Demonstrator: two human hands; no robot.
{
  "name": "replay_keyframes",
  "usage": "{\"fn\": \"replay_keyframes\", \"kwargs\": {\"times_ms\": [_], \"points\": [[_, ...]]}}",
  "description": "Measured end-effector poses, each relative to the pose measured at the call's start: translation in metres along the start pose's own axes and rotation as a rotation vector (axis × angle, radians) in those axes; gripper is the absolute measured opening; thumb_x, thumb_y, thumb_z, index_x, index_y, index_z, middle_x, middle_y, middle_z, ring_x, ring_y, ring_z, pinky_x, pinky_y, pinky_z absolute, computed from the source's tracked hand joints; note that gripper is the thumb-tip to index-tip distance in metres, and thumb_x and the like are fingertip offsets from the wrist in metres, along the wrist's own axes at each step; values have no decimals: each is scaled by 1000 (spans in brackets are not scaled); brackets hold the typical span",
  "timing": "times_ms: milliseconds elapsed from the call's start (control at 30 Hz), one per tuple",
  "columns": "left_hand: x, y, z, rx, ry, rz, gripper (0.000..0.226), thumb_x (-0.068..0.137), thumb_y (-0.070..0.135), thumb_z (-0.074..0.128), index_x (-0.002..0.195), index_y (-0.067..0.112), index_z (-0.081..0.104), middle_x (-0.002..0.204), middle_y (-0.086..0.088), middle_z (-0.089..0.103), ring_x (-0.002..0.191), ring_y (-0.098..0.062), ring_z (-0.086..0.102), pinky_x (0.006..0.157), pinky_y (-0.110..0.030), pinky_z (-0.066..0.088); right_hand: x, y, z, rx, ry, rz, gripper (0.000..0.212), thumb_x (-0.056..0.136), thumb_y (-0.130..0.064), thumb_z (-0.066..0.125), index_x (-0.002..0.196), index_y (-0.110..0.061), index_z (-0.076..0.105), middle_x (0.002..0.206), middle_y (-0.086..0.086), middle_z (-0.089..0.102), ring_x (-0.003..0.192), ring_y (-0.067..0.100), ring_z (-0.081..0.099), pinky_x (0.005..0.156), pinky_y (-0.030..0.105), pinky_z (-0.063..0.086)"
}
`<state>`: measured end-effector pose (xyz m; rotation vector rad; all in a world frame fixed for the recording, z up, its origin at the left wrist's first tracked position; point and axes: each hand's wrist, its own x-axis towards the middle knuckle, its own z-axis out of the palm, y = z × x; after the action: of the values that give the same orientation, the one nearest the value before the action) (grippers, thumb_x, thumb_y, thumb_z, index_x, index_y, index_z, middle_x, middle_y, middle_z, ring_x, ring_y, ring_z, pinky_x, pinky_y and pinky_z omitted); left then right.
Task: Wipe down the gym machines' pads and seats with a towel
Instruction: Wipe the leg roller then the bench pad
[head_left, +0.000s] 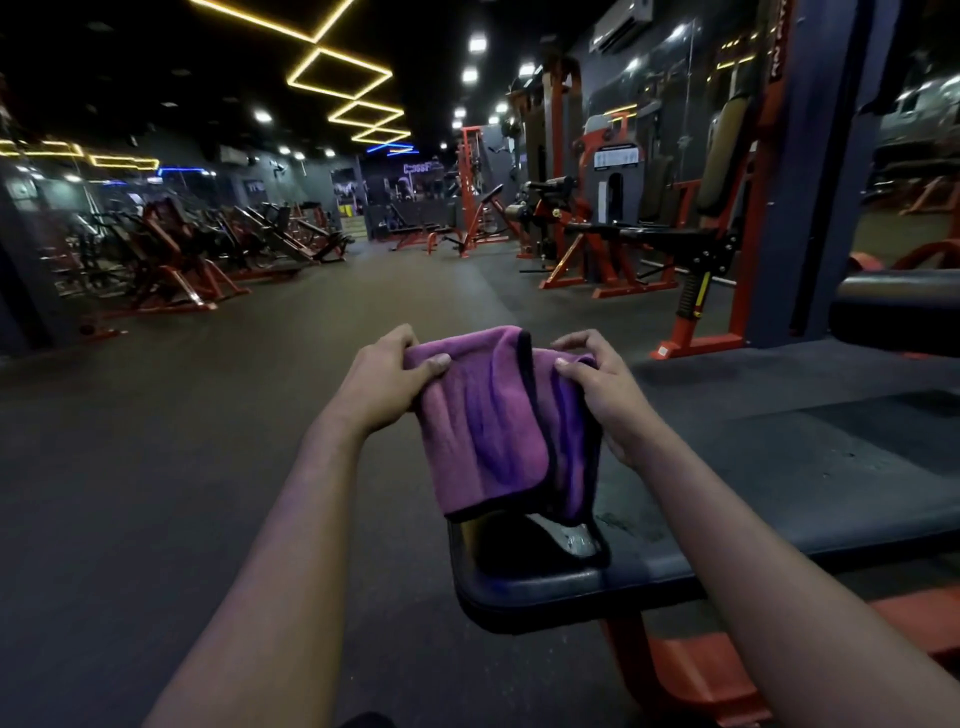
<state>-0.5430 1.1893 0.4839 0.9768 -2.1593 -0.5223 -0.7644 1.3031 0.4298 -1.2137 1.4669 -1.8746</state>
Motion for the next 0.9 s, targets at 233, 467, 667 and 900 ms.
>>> {"fn": "replay_keyframes", "kwargs": {"times_ms": [233,467,667,900], "points": [[6,-17,-28,-38,-198,103,30,91,-4,57,87,26,60,86,1,61,80,-18,55,74,-43,56,10,-19,-15,-150,-59,-23,19,93,-2,62,105,-14,68,96,4,66,85,12,60,71,21,50],[2,-12,-15,-230,-372,-244,39,103,36,52,75,10,57,64,-3,40,53,-14,34,44,-19,28,31,-59,-1,-255,-180,-113,29,88,4,60,95,-23,68,99,2,67,85,14,63,73,28,51],[-5,-38,4,108,-375,-73,34,83,1,73,97,16,46,75,-5,52,68,-21,50,63,-30,44,43,-69,-14,-397,-138,-98,31,81,9,56,93,-15,72,93,8,70,79,13,60,73,25,49],[11,26,-29,-30,-207,131,30,72,2,50,95,19,58,76,5,58,62,-11,49,52,-24,41,40,-72,-13,-672,-439,28,24,92,-9,68,116,-15,71,116,6,72,104,19,69,91,29,55]]}}
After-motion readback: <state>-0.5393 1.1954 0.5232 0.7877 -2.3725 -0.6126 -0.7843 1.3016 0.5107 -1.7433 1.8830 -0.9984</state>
